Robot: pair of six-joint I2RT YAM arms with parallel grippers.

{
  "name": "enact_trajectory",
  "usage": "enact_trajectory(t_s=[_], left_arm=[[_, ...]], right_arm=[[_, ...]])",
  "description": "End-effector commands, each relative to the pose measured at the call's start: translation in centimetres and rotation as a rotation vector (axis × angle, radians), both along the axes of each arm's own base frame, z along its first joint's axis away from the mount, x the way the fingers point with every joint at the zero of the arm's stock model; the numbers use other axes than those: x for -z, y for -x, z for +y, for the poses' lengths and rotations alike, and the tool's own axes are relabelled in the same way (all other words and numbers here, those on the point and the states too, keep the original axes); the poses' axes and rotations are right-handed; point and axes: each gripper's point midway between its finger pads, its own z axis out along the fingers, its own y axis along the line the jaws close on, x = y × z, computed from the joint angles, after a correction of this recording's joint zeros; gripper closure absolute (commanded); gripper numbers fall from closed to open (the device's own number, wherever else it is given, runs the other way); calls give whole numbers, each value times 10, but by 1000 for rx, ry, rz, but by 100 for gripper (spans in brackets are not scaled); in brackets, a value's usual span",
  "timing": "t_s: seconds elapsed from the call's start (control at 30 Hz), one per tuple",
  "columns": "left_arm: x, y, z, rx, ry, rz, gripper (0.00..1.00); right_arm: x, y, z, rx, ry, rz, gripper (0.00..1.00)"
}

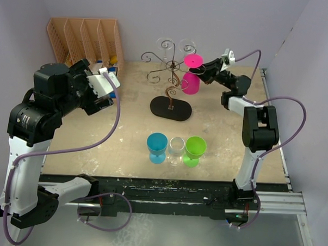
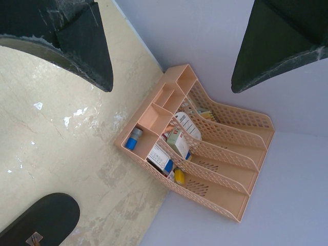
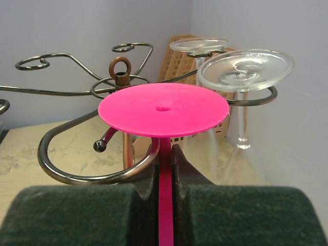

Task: Place the wine glass upside down on the wine glass rack

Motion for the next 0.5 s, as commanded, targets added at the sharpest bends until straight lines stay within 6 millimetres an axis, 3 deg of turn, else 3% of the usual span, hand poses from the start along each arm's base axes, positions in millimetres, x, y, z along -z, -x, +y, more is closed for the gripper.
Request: enact_trajectory(t_s=[0.0,0.23,0.47], left_arm=[[-7,-1,-2,1,38,-25,0],[-4,-1,-1,-2,33,-20,0],[-4,-1,-2,2,41,-17,0]], right_arm=[[-43,48,-5,-45,10,-296,100],[-56,63,-6,-48,2,-333,100],[-54,69,-12,-14,3,-336,100]])
